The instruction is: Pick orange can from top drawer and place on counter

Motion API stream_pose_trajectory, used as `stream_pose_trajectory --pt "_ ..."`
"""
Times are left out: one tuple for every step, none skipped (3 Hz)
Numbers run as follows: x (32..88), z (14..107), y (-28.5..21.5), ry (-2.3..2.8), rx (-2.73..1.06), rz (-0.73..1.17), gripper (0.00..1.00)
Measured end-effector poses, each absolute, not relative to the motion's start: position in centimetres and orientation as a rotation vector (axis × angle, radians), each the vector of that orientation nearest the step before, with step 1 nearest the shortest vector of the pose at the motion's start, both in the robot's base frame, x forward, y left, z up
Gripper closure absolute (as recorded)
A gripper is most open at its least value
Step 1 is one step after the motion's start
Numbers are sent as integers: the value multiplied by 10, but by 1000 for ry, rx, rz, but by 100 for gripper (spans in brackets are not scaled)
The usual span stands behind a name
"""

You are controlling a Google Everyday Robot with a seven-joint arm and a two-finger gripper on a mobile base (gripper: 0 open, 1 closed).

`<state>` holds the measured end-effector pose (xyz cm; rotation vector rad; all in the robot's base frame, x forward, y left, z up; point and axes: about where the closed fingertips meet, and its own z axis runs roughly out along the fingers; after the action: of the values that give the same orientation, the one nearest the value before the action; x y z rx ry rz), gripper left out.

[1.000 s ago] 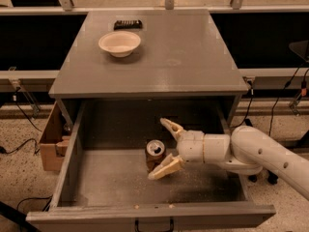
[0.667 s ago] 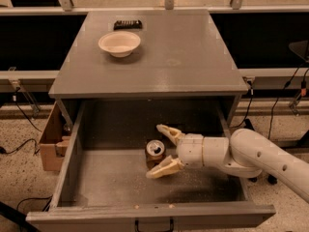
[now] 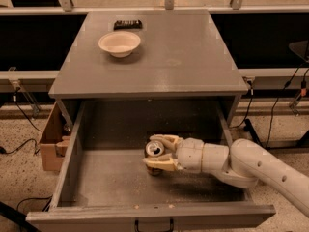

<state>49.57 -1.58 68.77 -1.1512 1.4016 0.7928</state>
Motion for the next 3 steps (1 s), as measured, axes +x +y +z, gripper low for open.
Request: stream_pose_trajectory --pt "498 689 -12 1409 -1092 795 84" --pt "494 732 -26 1438 -1027 810 100" --pt "487 816 -47 1479 -995 794 100"
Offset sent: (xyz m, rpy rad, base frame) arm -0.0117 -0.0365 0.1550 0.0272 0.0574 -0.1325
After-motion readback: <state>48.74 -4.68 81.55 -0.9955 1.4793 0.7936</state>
